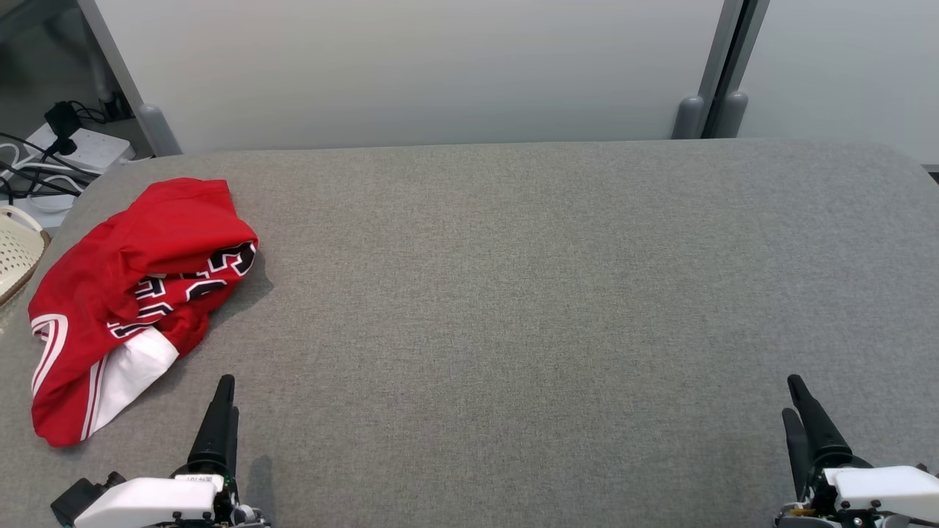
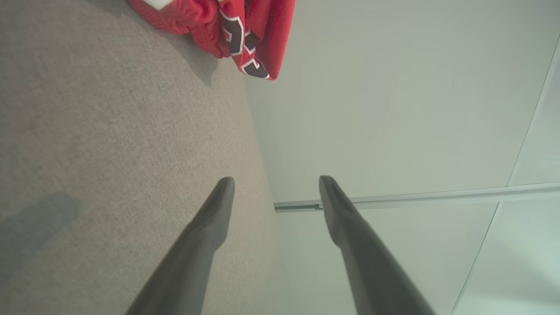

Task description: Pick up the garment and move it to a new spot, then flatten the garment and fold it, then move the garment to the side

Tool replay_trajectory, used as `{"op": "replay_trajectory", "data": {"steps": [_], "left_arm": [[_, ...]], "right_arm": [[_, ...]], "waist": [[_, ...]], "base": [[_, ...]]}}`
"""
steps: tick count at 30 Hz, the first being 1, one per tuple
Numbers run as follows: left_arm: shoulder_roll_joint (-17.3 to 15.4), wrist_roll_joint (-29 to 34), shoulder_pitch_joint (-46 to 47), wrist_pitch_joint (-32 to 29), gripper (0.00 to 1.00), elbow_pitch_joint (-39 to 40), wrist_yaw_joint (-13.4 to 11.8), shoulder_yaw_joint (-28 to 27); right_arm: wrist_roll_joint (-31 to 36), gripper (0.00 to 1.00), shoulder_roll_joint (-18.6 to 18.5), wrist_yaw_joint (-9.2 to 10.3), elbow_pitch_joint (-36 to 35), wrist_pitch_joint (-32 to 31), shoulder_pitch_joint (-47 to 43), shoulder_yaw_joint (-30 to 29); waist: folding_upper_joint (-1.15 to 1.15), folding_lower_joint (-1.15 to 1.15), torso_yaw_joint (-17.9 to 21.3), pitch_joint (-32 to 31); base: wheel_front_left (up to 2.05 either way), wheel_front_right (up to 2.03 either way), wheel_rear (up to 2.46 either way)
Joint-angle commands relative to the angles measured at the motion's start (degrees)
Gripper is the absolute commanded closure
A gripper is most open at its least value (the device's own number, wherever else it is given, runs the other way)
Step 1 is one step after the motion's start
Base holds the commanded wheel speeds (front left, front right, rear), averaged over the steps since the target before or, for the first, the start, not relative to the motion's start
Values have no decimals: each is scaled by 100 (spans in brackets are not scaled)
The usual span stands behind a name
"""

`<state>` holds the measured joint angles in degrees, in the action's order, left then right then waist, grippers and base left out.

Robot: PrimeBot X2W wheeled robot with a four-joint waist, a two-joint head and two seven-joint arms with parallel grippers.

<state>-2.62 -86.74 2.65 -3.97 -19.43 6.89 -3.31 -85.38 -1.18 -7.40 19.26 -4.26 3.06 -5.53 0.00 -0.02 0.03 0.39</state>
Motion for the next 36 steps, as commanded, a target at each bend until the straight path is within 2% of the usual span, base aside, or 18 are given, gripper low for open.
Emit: {"op": "replay_trajectory", "data": {"steps": [1,13,36], "left_arm": [[-97,209,296,42,0,132,15,-32],[-144,1350,364,263,0,176,21,-9],[-290,2744,479,638,0,100,29,92]], "right_arm": [[179,0,-97,-2,-153,94,290,24],[1229,0,-79,-3,-156,312,397,138],[2626,0,-94,-4,-84,682,601,452]], "waist": [[0,2,1,3],[0,2,7,31],[0,2,52,39]], "base": [[0,0,0],[0,0,0],[0,0,0]]}}
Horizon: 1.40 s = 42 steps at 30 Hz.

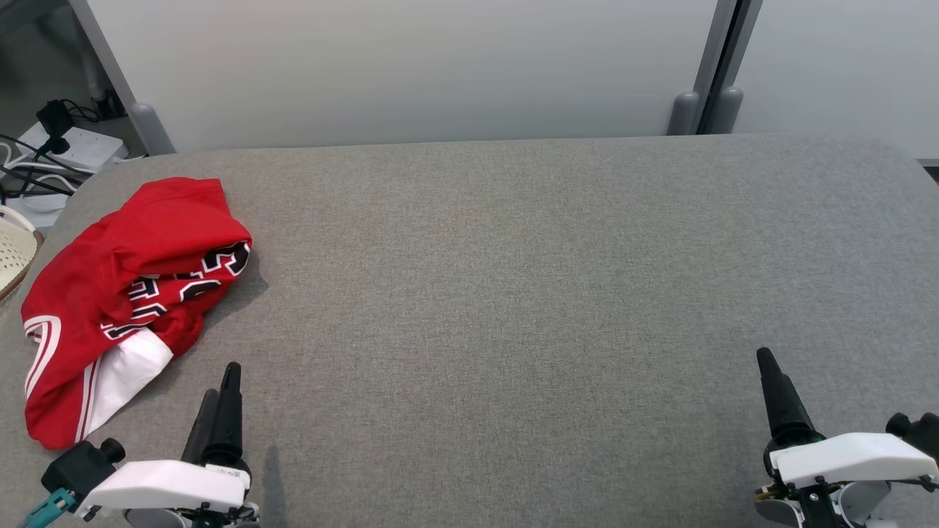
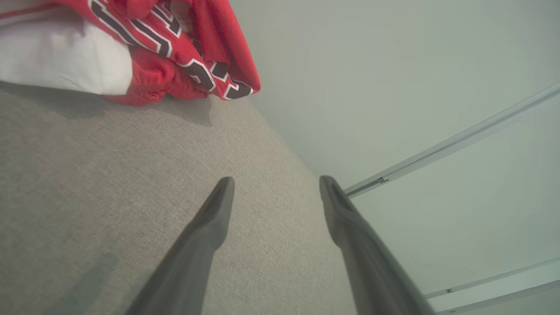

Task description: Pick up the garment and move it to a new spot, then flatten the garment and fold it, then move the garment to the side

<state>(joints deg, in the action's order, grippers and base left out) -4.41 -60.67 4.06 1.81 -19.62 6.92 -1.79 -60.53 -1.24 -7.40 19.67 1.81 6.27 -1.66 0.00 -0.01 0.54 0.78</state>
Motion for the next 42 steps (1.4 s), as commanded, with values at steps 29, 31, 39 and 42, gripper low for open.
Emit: {"op": "replay_trajectory", "data": {"steps": [29,31,39,42], "left_arm": [[-291,2004,450,537,0,44,39,110],[-295,2134,467,570,0,-5,39,102],[-315,2782,519,707,0,40,43,-18],[-325,2988,528,758,0,20,44,-14]], "right_arm": [[2074,0,-118,-6,73,546,454,325],[2209,0,-120,-6,76,580,500,329],[2774,0,-127,-7,24,714,547,374],[2963,0,-130,-7,33,765,560,407]], "waist": [[0,1,37,57],[0,1,44,61],[0,1,61,88],[0,1,62,90]], "base": [[0,0,0],[0,0,0],[0,0,0],[0,0,0]]}}
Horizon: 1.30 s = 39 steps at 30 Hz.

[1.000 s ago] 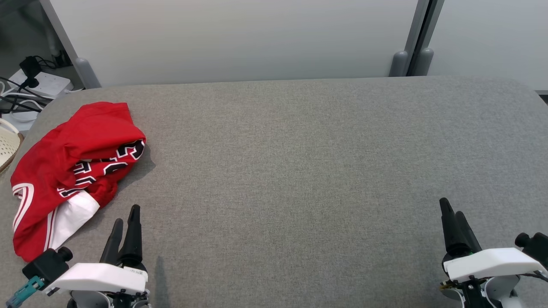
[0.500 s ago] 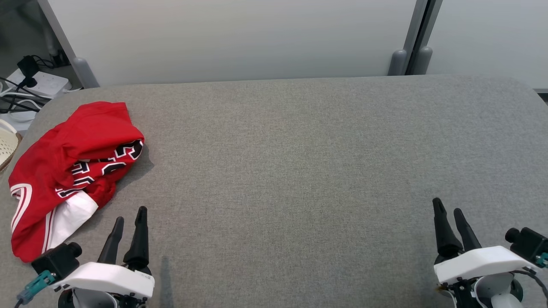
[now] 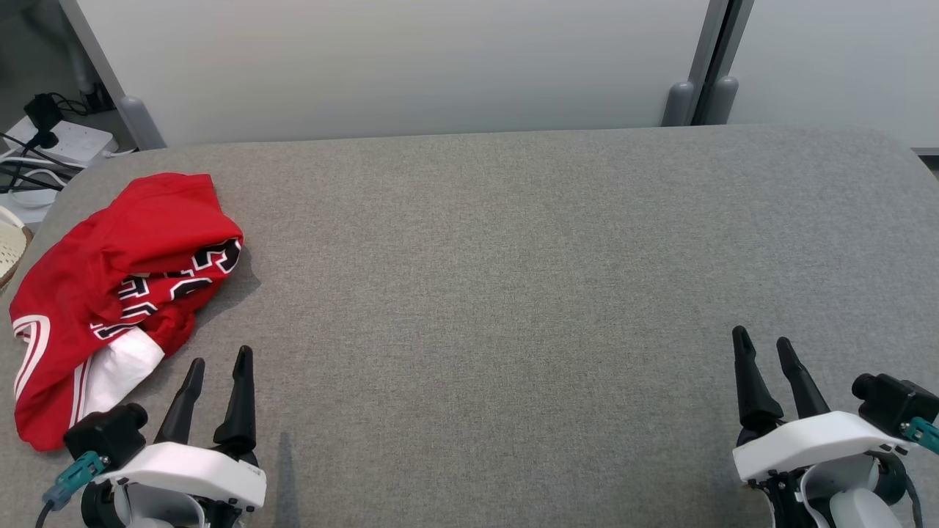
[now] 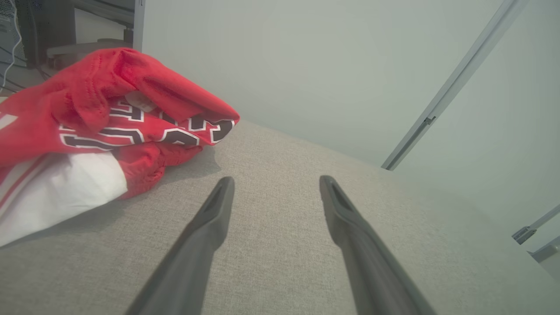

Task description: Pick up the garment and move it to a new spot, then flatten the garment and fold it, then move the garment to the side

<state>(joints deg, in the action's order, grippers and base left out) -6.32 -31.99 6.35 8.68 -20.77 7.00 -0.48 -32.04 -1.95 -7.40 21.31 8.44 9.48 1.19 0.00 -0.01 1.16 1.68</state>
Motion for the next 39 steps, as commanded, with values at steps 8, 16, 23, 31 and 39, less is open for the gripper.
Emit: {"op": "replay_trajectory", "data": {"steps": [8,16,23,31,39], "left_arm": [[-154,679,341,206,0,60,38,-179],[-177,1202,403,325,0,-26,41,-298],[-197,1897,545,478,0,-206,45,-360],[-230,2384,570,597,0,-352,48,-526],[-164,2571,565,631,0,-510,48,-788]], "right_arm": [[637,0,-66,-7,-125,235,299,187],[1112,0,-73,-8,-81,353,358,271],[1758,0,-83,-8,-62,504,495,363],[2222,0,-91,-9,-20,621,618,656],[2306,0,-93,-9,47,656,684,896]], "waist": [[0,0,10,9],[0,0,-18,59],[0,0,-352,155],[0,0,-637,170],[0,0,-1020,188]], "base": [[0,0,0],[0,0,0],[0,0,0],[0,0,0],[0,0,0]]}}
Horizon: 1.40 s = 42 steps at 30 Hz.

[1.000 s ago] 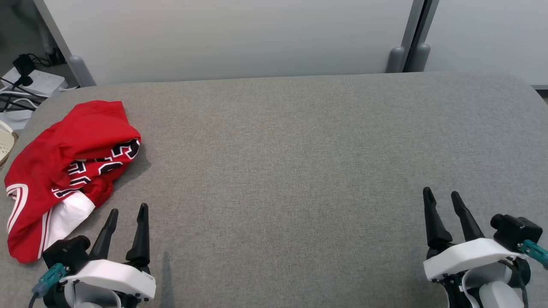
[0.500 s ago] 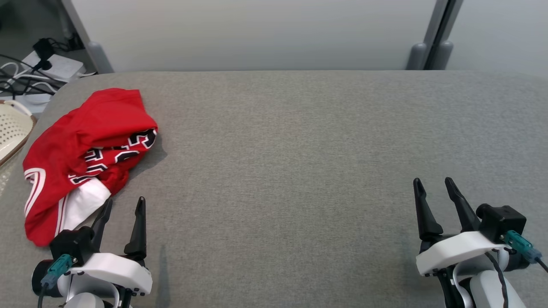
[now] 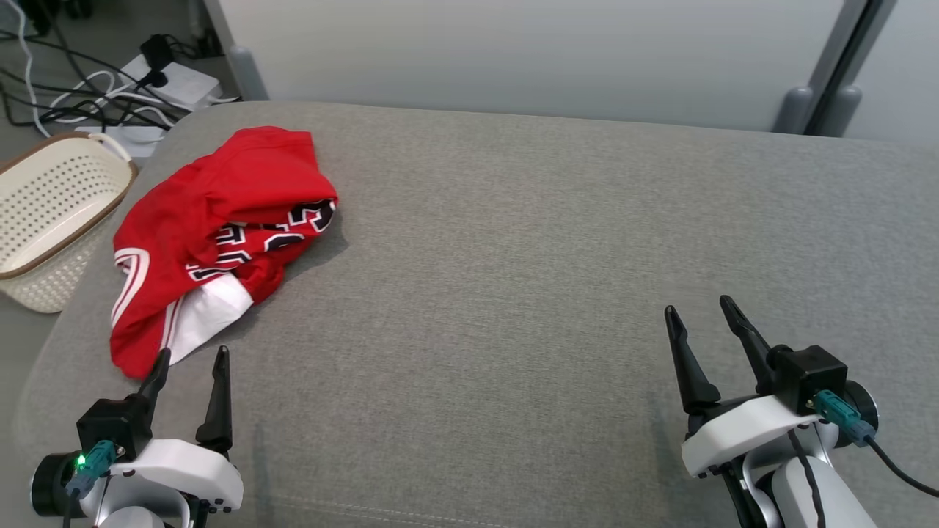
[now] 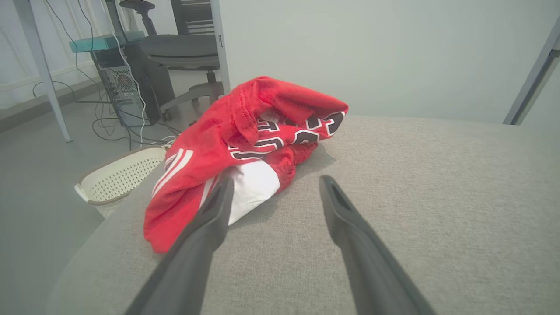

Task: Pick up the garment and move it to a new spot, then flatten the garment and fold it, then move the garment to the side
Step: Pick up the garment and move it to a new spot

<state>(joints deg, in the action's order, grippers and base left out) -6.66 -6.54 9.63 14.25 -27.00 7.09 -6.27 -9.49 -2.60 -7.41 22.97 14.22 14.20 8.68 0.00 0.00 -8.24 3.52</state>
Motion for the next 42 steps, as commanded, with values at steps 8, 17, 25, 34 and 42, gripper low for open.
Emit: {"op": "replay_trajectory", "data": {"steps": [8,17,25,34,42], "left_arm": [[-28,58,247,74,0,-31,40,-406],[-15,19,216,74,0,-180,40,-656],[-14,-36,212,74,0,-237,40,-826],[-181,-408,523,74,0,-413,40,-740],[-658,-981,1238,74,0,-716,40,-259]], "right_arm": [[35,0,-28,-8,-40,78,272,201],[-21,0,-28,-8,44,78,334,294],[-37,0,-28,-8,84,78,379,348],[-36,0,-28,-8,86,78,460,393],[2,0,-28,-8,55,78,664,473]], "waist": [[0,0,-613,13],[0,0,-1035,42],[0,0,-1147,106],[0,0,-1062,281],[0,0,-830,690]], "base": [[0,0,0],[0,0,0],[0,0,0],[0,0,0],[0,0,0]]}}
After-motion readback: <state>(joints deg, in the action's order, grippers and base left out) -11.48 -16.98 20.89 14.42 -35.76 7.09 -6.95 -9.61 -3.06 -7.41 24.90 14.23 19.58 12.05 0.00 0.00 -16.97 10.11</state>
